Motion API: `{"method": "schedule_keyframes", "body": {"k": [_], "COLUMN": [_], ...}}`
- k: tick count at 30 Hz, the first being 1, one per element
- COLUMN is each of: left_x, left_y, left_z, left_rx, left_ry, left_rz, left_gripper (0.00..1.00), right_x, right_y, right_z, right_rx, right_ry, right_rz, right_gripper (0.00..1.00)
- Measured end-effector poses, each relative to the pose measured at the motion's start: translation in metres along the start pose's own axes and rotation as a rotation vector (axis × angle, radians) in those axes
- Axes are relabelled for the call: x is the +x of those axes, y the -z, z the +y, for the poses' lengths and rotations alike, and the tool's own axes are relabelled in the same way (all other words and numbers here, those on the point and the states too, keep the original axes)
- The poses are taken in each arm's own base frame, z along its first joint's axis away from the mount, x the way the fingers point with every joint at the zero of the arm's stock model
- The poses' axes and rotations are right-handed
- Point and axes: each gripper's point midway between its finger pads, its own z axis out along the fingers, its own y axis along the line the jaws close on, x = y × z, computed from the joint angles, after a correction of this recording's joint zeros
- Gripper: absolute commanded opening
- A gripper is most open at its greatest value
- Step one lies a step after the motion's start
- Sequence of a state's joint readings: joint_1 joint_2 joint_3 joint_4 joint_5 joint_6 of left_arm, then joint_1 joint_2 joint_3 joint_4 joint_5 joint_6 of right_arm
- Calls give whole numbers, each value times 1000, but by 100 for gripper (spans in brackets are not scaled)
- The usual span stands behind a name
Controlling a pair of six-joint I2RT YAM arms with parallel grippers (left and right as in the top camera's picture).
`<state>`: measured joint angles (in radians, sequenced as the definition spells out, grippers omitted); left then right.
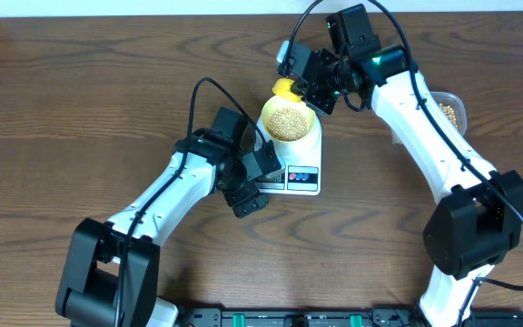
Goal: Scoop item into bowl and weigh 50g on scale
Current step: 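Tilt the scoop with the right gripper to pour soybeans into bowl, then move the empty scoop back right toward the soybean tub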
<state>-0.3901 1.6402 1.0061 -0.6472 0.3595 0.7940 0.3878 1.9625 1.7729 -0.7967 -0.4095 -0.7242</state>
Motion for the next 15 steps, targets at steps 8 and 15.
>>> {"method": "schedule_keyframes", "body": {"k": [8,15], "left_x": [0,0], "left_y": [0,0], "left_z": [0,0], "left_rx": [0,0], "left_ry": [0,0], "left_rz": [0,0], "left_gripper": [98,98], "right_x": [-5,-16], "right_y": [0,8], "right_z": [-4,-16], "right_rx": [13,9], "right_ry": [0,-100], "right_rz": [-20,-110], "right_gripper": [1,1]}}
